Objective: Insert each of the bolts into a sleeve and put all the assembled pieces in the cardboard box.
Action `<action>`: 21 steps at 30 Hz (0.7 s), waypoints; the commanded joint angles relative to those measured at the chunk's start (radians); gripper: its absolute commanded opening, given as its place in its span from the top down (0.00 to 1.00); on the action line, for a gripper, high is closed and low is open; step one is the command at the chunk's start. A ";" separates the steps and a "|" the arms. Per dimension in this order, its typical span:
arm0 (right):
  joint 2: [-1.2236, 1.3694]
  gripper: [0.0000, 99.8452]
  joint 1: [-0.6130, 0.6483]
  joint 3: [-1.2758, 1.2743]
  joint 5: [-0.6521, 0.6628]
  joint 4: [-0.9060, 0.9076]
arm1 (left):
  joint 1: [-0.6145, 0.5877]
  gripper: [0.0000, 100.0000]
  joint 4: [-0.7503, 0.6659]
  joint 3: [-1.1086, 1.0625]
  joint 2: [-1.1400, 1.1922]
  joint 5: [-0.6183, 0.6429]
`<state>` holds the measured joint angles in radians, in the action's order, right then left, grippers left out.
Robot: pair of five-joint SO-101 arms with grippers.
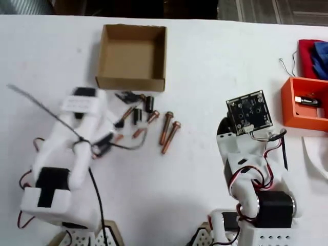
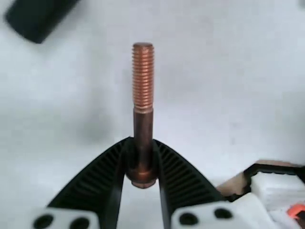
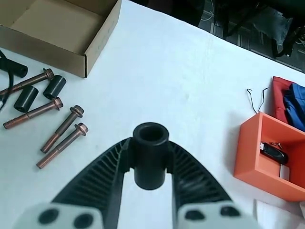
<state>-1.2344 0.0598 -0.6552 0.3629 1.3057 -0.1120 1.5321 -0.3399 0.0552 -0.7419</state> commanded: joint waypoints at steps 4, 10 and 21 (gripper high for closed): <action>-0.021 0.98 0.002 0.008 -0.028 0.004 | -0.221 0.98 0.032 0.102 -0.002 -0.551; -0.022 0.98 0.002 0.008 -0.095 0.001 | -0.313 0.98 -0.043 0.101 0.000 -0.931; -0.021 0.98 0.002 0.008 -0.087 -0.039 | -0.391 0.98 -0.652 -0.159 0.000 -1.142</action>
<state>-1.2405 0.0598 -0.6552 0.2785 1.3027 -0.4956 1.0457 -0.3920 0.0629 -1.3909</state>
